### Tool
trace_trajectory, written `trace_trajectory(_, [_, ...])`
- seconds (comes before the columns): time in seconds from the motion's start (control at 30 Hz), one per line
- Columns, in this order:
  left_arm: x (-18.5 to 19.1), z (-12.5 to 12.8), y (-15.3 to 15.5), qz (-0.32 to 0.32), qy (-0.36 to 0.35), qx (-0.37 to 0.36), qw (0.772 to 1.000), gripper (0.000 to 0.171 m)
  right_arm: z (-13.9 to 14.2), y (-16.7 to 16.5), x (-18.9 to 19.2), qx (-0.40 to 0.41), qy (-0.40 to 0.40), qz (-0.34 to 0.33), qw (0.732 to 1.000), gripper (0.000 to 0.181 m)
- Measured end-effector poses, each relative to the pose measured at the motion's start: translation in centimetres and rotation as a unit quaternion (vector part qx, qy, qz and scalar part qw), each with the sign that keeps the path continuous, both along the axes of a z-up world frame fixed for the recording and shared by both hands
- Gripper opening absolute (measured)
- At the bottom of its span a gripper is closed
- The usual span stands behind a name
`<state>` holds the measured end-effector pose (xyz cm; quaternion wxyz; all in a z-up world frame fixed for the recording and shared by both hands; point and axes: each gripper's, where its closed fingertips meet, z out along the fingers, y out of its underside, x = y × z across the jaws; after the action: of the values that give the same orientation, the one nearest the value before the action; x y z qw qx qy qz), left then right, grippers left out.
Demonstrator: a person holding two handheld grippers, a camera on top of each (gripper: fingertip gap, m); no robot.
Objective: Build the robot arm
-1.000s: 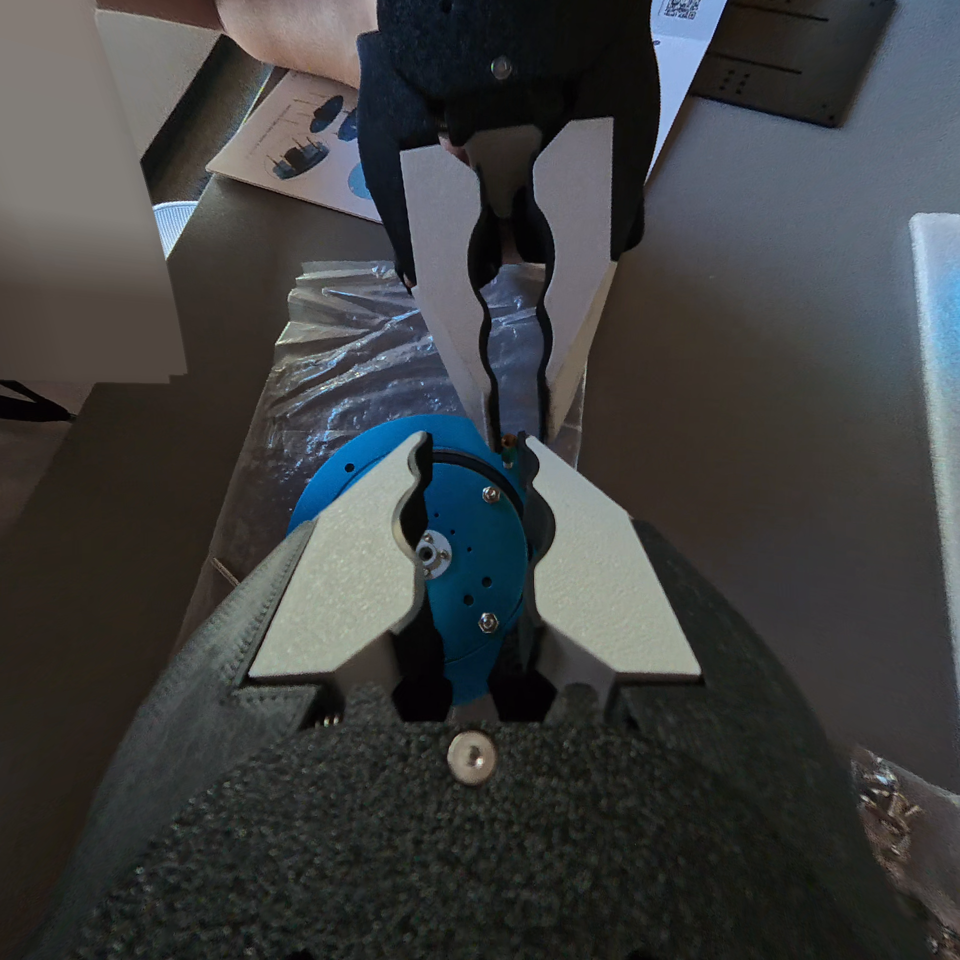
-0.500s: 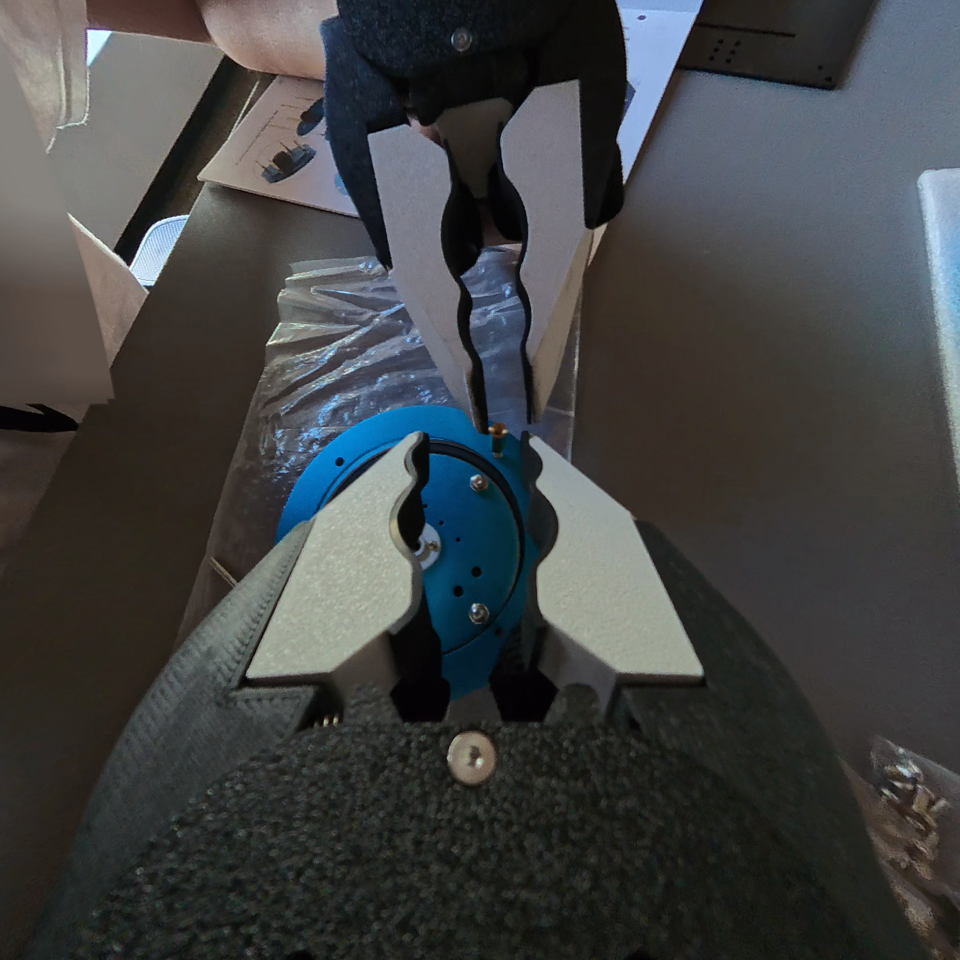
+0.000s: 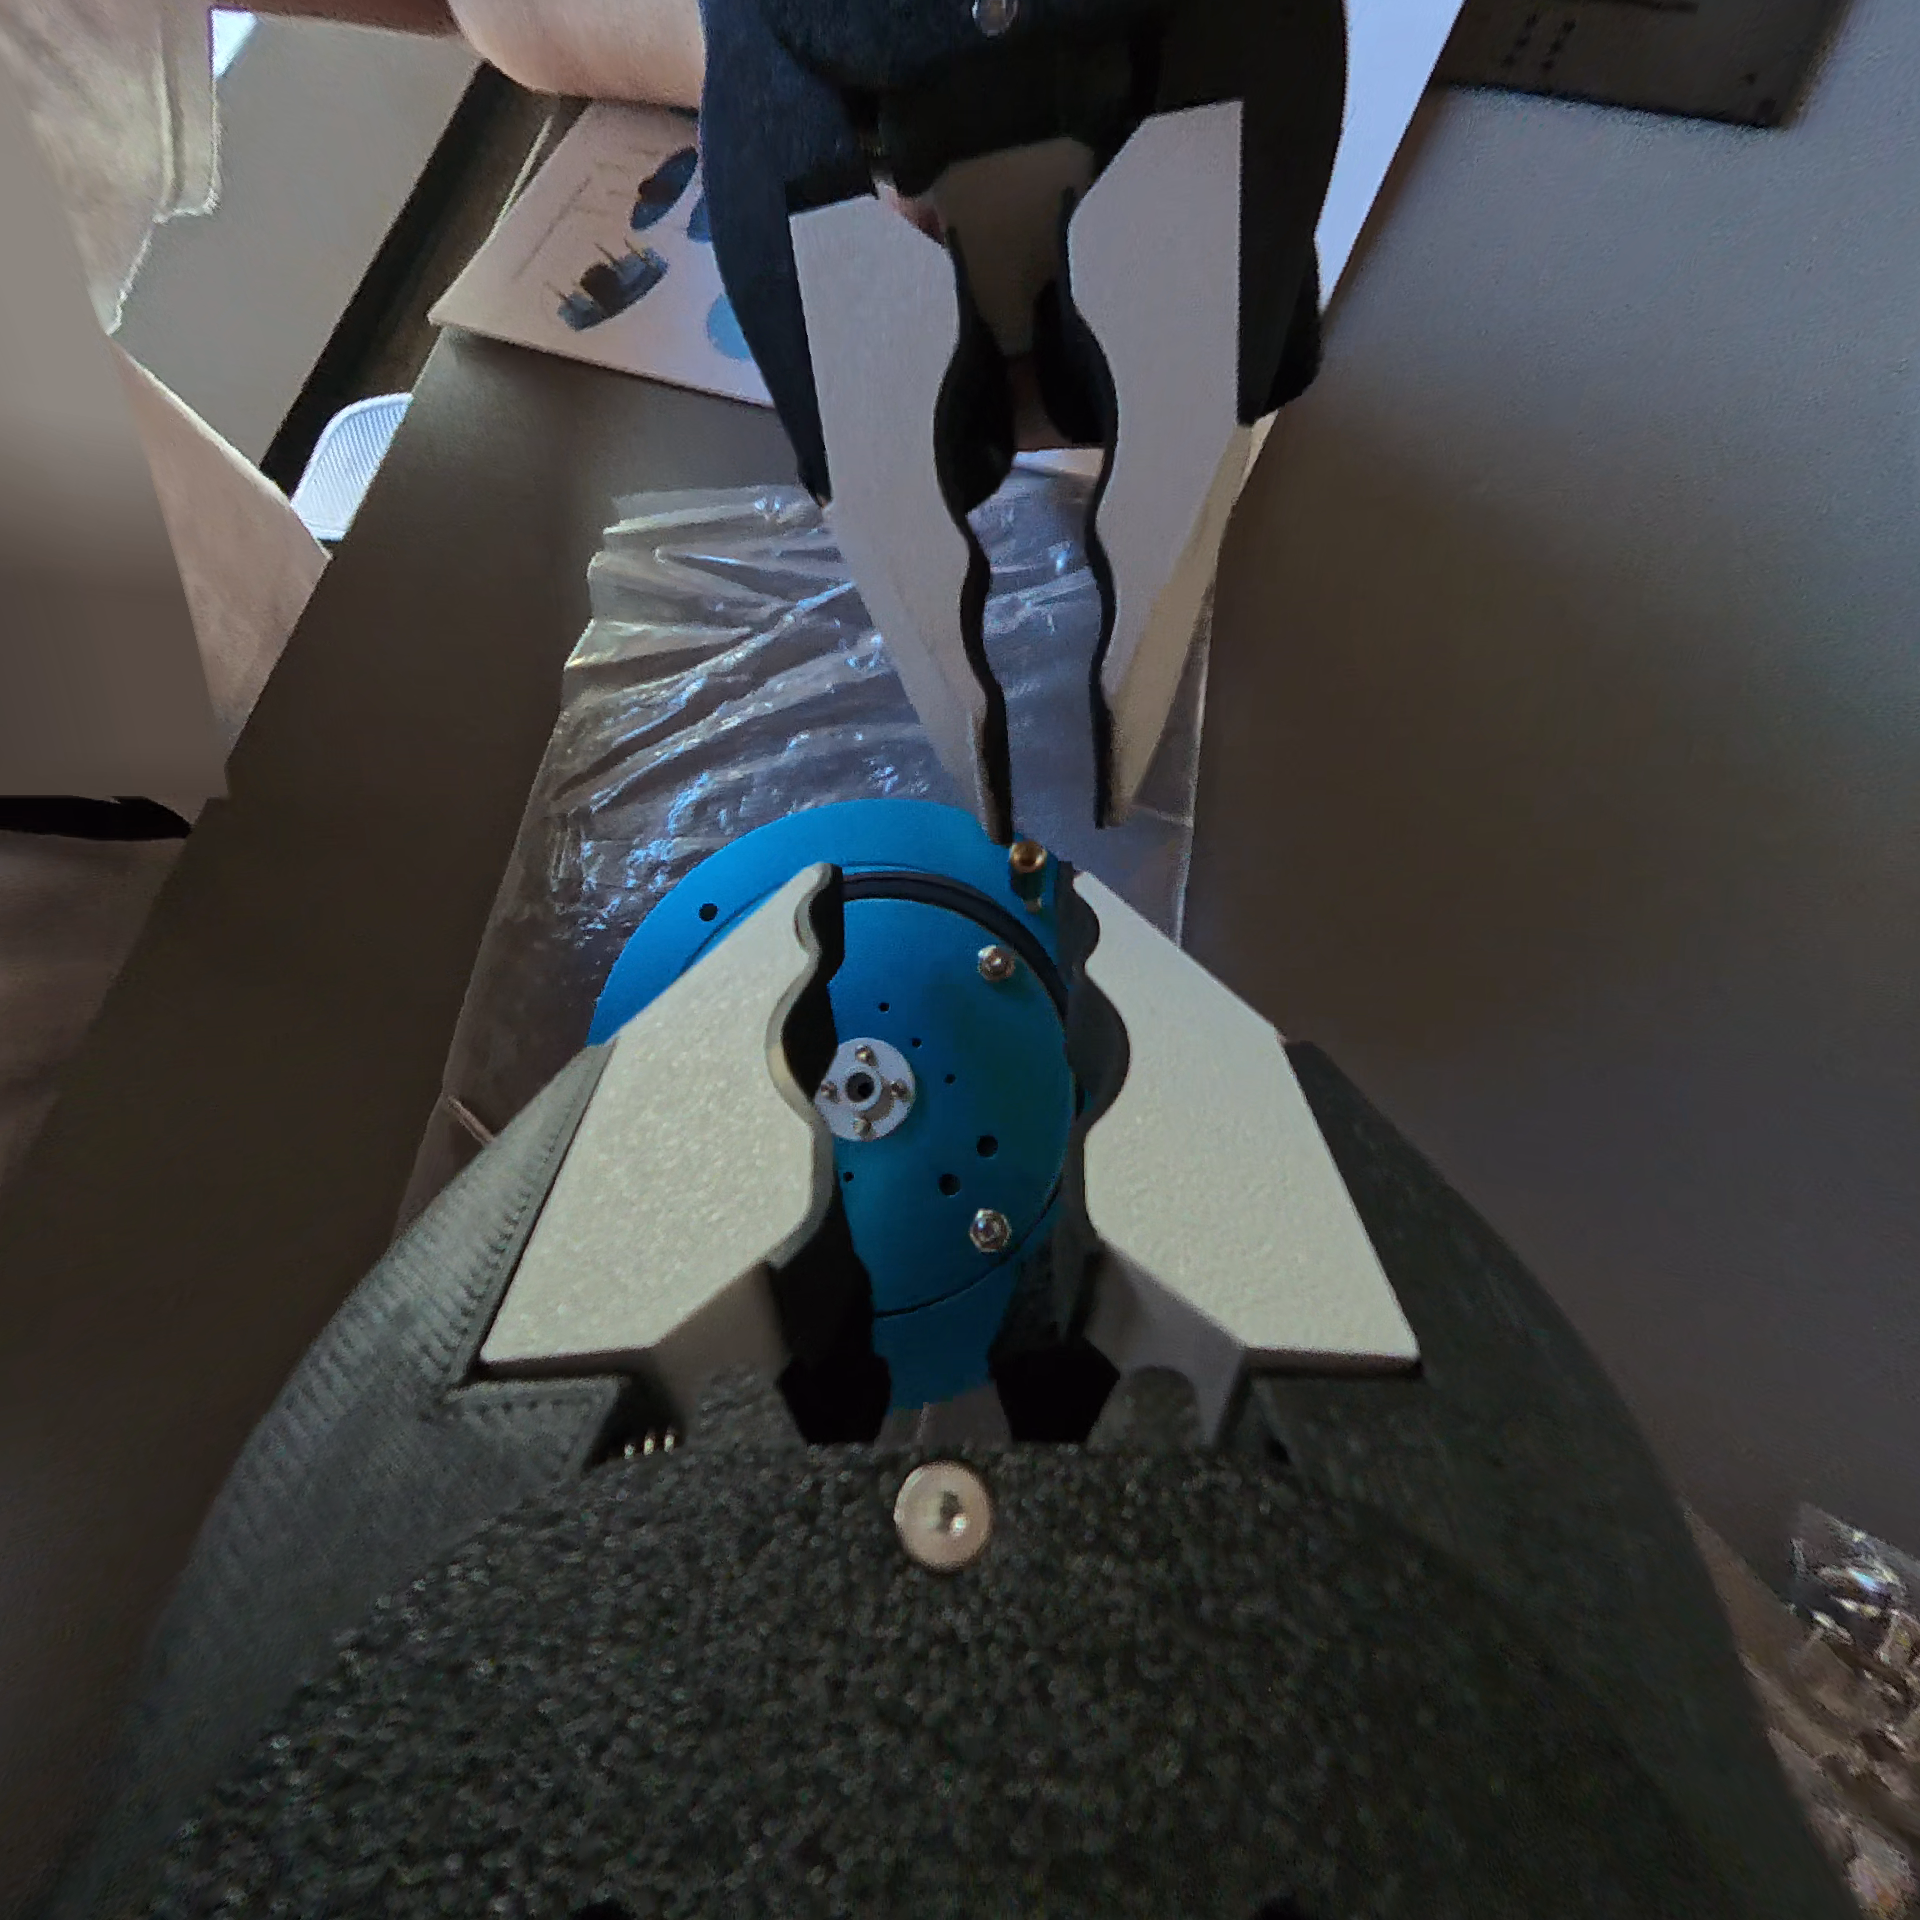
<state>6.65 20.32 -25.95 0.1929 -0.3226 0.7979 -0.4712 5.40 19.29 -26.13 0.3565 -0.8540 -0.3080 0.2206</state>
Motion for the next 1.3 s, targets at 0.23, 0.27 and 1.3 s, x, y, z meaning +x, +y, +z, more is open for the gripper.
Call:
trace_trajectory(0.23, [-0.2, -1.0, -0.3, -0.006, 0.019, 0.012, 1.0, 0.014, 0.4, 0.0, 0.3, 0.007, 0.007, -0.006, 1.0, 0.037])
trace_trajectory(0.27, [-0.2, -1.0, -0.3, -0.006, 0.018, 0.013, 1.0, 0.014, 0.3, -0.1, 0.1, 0.004, 0.008, -0.003, 1.0, 0.037])
trace_trajectory(1.3, [0.0, -1.0, -0.3, 0.0, 0.005, 0.025, 1.0, 0.012, 0.8, -0.5, 0.5, 0.002, 0.028, -0.011, 1.0, 0.038])
